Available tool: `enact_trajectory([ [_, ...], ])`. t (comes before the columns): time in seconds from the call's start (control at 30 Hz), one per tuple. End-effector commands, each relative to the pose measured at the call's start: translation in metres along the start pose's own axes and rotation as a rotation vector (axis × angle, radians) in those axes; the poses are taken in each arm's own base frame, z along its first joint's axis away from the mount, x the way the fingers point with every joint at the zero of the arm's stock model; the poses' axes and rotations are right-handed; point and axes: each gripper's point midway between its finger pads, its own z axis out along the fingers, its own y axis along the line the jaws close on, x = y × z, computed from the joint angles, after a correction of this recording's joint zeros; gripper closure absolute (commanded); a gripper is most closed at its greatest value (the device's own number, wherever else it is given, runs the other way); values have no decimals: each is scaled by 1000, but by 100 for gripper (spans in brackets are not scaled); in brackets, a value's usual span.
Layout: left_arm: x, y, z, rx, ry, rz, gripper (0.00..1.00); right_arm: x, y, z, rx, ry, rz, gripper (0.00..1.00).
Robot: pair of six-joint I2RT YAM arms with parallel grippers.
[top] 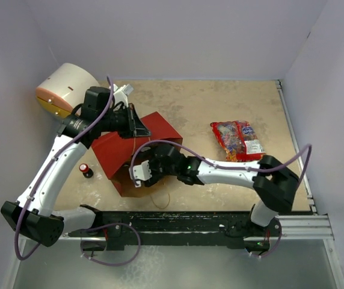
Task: Take the snacks out of the paper bag
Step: Take out the snack from the paper bag.
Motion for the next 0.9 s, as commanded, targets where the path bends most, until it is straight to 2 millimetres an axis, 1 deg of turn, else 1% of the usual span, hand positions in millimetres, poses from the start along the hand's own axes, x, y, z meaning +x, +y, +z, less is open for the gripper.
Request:
enact_trajectory([
  [0.0,-25,-16,-10,11,-96,60,100,3,-67,11,173,29,-182,22],
  [0.03,-26,-17,-12,11,-99,65,100,10,-69,16,175,52,-194,22],
  [0.1,-29,-17,-15,-3,-113,83,100,25,-66,24,157,98,-246,22],
  [0.17,-32,-16,-18,-22,-130,97,100,36,-68,29,174,128,-271,22],
  [0.3,-36,-21,-20,-11,-131,102,100,43,-85,37,222,168,-279,21],
  [0.47,-39,-29,-26,-1,-141,122,100,60,-106,49,280,232,-247,22],
  [0.53,-39,-30,-27,2,-135,132,100,66,-110,55,293,256,-242,23],
  [0.67,-35,-32,-31,7,-120,148,100,86,-112,70,343,316,-225,28],
  [0.73,-33,-32,-33,5,-117,162,100,94,-109,77,345,336,-229,29],
  [0.8,-32,-31,-34,0,-114,177,100,98,-107,81,334,349,-233,30],
  [0.87,-34,-32,-35,-2,-113,193,100,96,-102,87,308,329,-223,30],
])
